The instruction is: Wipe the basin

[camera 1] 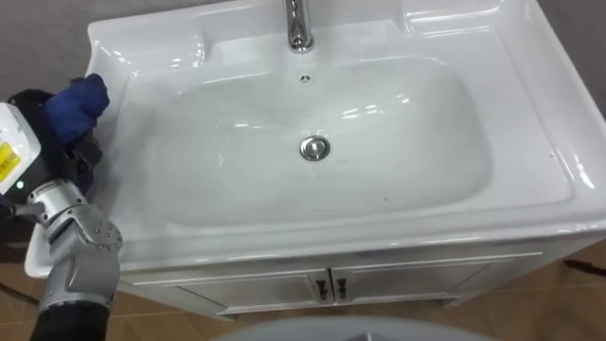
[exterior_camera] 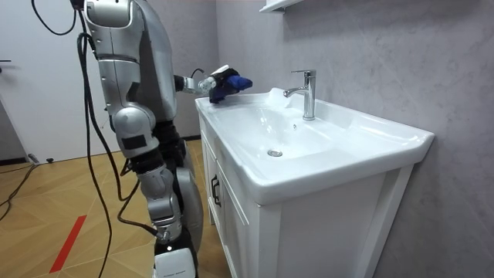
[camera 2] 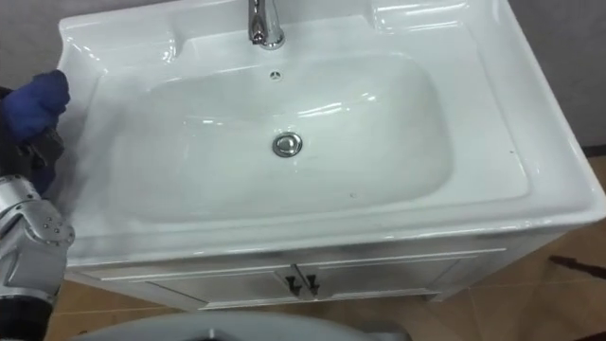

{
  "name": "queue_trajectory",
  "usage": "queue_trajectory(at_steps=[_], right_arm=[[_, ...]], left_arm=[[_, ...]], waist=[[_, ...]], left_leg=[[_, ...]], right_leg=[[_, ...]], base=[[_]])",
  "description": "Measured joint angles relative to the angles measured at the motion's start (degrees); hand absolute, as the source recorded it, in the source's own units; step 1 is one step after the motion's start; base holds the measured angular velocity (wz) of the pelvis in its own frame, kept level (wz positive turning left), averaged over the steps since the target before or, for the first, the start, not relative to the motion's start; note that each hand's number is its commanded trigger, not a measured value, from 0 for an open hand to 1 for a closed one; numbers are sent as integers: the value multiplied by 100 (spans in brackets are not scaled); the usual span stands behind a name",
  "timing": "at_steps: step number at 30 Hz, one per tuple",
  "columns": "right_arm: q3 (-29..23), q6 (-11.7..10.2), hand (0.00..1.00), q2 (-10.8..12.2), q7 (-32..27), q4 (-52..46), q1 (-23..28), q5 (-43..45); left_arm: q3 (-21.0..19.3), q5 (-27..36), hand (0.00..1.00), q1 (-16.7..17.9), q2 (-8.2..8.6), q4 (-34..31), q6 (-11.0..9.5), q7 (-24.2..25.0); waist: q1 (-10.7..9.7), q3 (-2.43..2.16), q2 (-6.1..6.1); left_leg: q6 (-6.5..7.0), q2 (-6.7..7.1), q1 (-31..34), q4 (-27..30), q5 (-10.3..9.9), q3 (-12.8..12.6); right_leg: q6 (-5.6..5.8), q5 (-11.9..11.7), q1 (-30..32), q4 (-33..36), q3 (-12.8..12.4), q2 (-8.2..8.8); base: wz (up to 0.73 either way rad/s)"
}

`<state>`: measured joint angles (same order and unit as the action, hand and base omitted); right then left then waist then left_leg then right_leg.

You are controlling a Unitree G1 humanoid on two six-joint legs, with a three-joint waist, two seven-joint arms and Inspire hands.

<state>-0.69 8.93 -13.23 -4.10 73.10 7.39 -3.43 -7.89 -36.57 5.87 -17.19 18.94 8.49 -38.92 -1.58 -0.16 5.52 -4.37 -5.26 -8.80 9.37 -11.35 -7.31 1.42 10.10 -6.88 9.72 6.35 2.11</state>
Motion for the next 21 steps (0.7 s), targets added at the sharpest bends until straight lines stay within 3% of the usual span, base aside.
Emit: queue_trajectory(at_steps=[9, 10, 11, 15, 17, 18, 19, 20, 21], right_arm=[[-1, 118, 0, -1, 8, 45, 70, 161], [-1, 117, 0, -1, 8, 44, 63, 177], [-2, 116, 0, -1, 8, 43, 61, 177], [2, 120, 0, -1, 8, 37, 60, 175], [2, 122, 0, 0, 8, 36, 56, 175], [3, 127, 0, 0, 9, 38, 47, 178], [2, 134, 0, 0, 9, 40, 42, 178], [2, 159, 0, 0, 9, 40, 35, 178], [2, 176, 0, 1, 7, 40, 28, 178]], left_arm=[[0, -1, 100, 145, 93, 355, 109, 115], [0, -2, 94, 144, 95, 355, 111, 116], [0, -2, 79, 144, 95, 355, 116, 117], [0, -2, 63, 144, 151, 354, 179, 121], [0, -5, 49, 144, 206, 354, 210, 120], [0, -5, 23, 144, 237, 355, 229, 121], [0, -6, 6, 143, 251, 354, 242, 121], [1, -6, 0, 143, 266, 354, 249, 123], [1, -6, 0, 143, 269, 354, 249, 124]], waist=[[-27, -2, -1], [-29, -3, 2], [-29, -3, 5], [-57, -12, 29], [-77, -14, 32], [-102, -12, 30], [-115, -10, 27], [-141, -6, 23], [-145, 2, 10]], left_leg=[[2, 1, 11, 4, 0, -5], [2, 0, 11, 4, 0, -5], [2, 0, 11, 4, 0, -5], [2, 1, 8, 3, 0, -4], [2, 1, 8, 2, 0, -4], [2, 1, 7, 2, 0, -3], [1, 1, 10, 2, 0, -2], [2, 1, 14, 2, 0, -2], [2, 1, 17, 2, 0, -2]], right_leg=[[2, 3, -2, 22, -19, 0], [2, 3, -5, 20, -19, 0], [2, 3, -6, 19, -19, 0], [2, 3, -4, 6, -17, 0], [2, 3, -3, 2, -15, 0], [2, 3, -1, 2, -15, 0], [2, 3, 0, -1, -13, 0], [2, 3, 1, -5, -11, 0], [2, 3, 2, -8, -11, 0]], base=[[0], [0], [0], [0], [0], [0], [0], [0], [0]])
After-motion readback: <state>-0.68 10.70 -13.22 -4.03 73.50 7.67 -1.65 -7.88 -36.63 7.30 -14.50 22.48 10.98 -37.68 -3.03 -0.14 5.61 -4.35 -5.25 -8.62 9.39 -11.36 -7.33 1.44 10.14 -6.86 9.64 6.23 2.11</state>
